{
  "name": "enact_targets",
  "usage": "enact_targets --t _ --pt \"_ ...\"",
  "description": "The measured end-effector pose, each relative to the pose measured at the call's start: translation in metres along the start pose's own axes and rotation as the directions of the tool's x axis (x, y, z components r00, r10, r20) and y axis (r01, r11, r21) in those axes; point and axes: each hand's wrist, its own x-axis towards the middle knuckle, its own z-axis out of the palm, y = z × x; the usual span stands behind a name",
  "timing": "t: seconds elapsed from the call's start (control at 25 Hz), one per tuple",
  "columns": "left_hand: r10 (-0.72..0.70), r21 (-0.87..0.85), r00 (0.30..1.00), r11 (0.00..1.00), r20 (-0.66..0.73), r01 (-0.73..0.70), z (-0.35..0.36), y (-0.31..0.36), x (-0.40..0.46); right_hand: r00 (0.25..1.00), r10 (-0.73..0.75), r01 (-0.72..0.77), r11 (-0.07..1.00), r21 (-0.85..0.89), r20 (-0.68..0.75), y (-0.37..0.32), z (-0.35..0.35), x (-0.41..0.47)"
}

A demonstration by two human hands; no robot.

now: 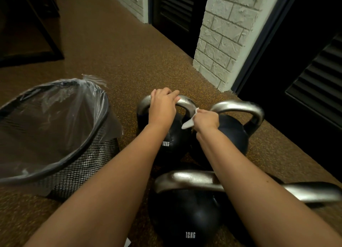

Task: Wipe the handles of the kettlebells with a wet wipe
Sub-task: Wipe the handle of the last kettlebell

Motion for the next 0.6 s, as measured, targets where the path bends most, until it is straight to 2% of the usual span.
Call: enact_targets --t 0.08,0.2,0.28,0.36,0.44,0.6 --pt "0.004 0.011 1.0 1.0 0.005 -0.004 -0.002 0.001 0.0 0.999 -0.051 0.05 0.99 -0.128 0.001 -0.004 0.0 -0.004" --pt "0.0 0.022 0.999 1.0 0.038 0.0 -0.004 -0.001 0.002 0.949 -0.316 0.301 0.898 -0.32 0.004 -0.009 0.004 -0.01" --pt "0.009 0.042 0.999 0.999 0.052 -0.011 -0.005 0.001 0.002 0.904 -0.427 0.404 0.841 -0.36 0.019 -0.007 0.007 -0.009" --pt "-0.001 0.046 0.998 0.999 0.062 -0.001 -0.005 0.002 0.003 0.913 -0.407 0.391 0.845 -0.364 0.034 -0.006 0.006 0.003" --pt "-0.004 0.038 0.998 0.999 0.06 0.002 -0.006 0.003 0.003 0.922 -0.373 0.383 0.835 -0.395 0.107 -0.01 -0.001 0.014" --pt "-0.005 0.033 0.996 0.999 0.088 0.002 -0.008 0.003 0.002 0.84 -0.489 0.542 0.744 -0.391 0.234 -0.011 -0.013 0.024"
